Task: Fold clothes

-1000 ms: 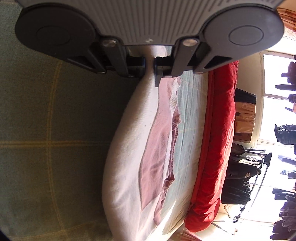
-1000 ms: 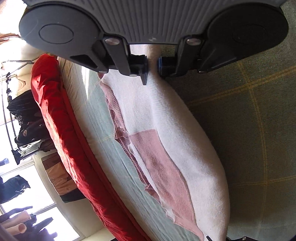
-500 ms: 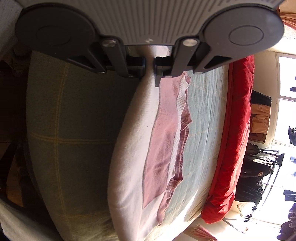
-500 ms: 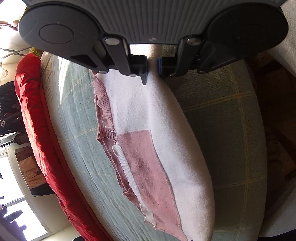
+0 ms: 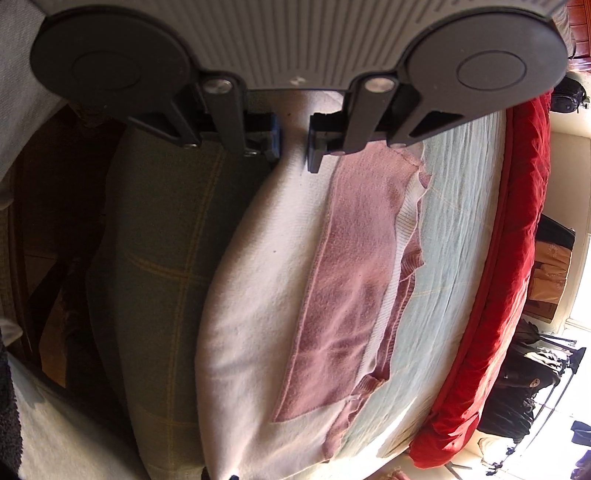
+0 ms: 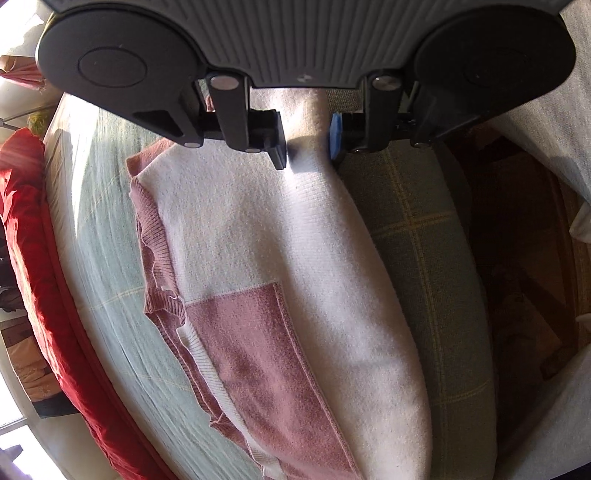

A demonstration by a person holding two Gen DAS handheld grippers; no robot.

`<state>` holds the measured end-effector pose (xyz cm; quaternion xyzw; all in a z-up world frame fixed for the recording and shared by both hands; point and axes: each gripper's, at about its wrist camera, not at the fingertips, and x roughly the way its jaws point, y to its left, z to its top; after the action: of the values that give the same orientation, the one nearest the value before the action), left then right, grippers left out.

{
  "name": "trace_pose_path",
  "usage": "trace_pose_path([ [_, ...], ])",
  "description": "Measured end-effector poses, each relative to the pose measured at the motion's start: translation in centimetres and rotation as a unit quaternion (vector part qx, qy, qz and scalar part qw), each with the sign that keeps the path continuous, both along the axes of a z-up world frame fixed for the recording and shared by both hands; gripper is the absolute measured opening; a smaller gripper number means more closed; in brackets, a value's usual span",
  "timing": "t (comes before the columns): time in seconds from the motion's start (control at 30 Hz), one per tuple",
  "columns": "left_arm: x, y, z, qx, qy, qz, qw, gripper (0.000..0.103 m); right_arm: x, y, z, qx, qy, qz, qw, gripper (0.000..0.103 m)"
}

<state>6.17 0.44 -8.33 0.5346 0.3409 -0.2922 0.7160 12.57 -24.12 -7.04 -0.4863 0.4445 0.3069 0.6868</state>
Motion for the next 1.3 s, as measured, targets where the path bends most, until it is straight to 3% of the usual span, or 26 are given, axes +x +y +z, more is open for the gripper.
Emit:
trace_pose_path([
  [0.2, 0.2, 2.2, 3.5, -0.047, 0.039, 0.054, 0.9967, 0.022, 0.2, -2.4, 3.1, 0.046, 0.015, -0.044, 0.998, 0.031],
  [0.3, 0.4, 2.4, 5.6, -0.069, 0.020, 0.058, 0.9957, 0.022, 1.3, -3.8, 5.1, 0.078, 0.009, -0.075, 0.994, 0.032],
  [0.37, 1.1, 2.3, 6.6, -0.098, 0.016, 0.070, 0.9925, 0.030, 2.2, -4.2, 6.1, 0.110, 0.008, -0.098, 0.989, 0.032],
  [0.4, 1.7, 2.1, 6.9, -0.115, 0.020, 0.080, 0.9899, 0.039, 2.7, -4.3, 6.4, 0.129, 0.012, -0.108, 0.986, 0.032],
  [0.53, 3.8, 1.4, 4.8, -0.157, 0.082, 0.121, 0.9767, 0.043, 4.7, -3.5, 4.5, 0.197, 0.063, -0.146, 0.967, 0.032],
  [0.6, 4.4, 1.7, 2.8, -0.165, 0.114, 0.156, 0.9672, 0.043, 5.4, -3.0, 2.5, 0.203, 0.085, -0.170, 0.961, 0.032],
  [0.67, 5.0, 2.3, 0.9, -0.174, 0.142, 0.197, 0.9543, 0.043, 6.1, -2.5, 0.2, 0.199, 0.102, -0.195, 0.955, 0.032],
  [0.73, 5.3, 3.5, -0.7, -0.188, 0.165, 0.248, 0.9360, 0.043, 6.3, -2.8, -1.6, 0.192, 0.118, -0.222, 0.949, 0.032],
  [0.83, 5.6, 5.2, -1.2, -0.220, 0.179, 0.294, 0.9129, 0.044, 6.3, -3.8, -2.4, 0.199, 0.125, -0.249, 0.940, 0.032],
  [0.97, 5.3, 5.0, 0.7, -0.219, 0.158, 0.288, 0.9187, 0.043, 6.7, -5.1, -0.3, 0.218, 0.108, -0.263, 0.934, 0.033],
  [1.03, 5.4, 5.0, 1.7, -0.226, 0.143, 0.286, 0.9202, 0.050, 7.1, -6.1, 1.0, 0.238, 0.100, -0.280, 0.925, 0.034],
  [1.13, 5.9, 5.5, 1.5, -0.246, 0.150, 0.307, 0.9072, 0.052, 7.8, -7.5, 0.8, 0.258, 0.103, -0.315, 0.908, 0.034],
  [1.2, 6.3, 5.8, -0.3, -0.237, 0.169, 0.331, 0.8975, 0.052, 8.1, -7.9, -0.9, 0.248, 0.117, -0.344, 0.898, 0.034],
  [1.3, 6.3, 6.1, -1.0, -0.240, 0.174, 0.338, 0.8935, 0.052, 8.2, -8.7, -1.5, 0.262, 0.124, -0.362, 0.886, 0.034],
])
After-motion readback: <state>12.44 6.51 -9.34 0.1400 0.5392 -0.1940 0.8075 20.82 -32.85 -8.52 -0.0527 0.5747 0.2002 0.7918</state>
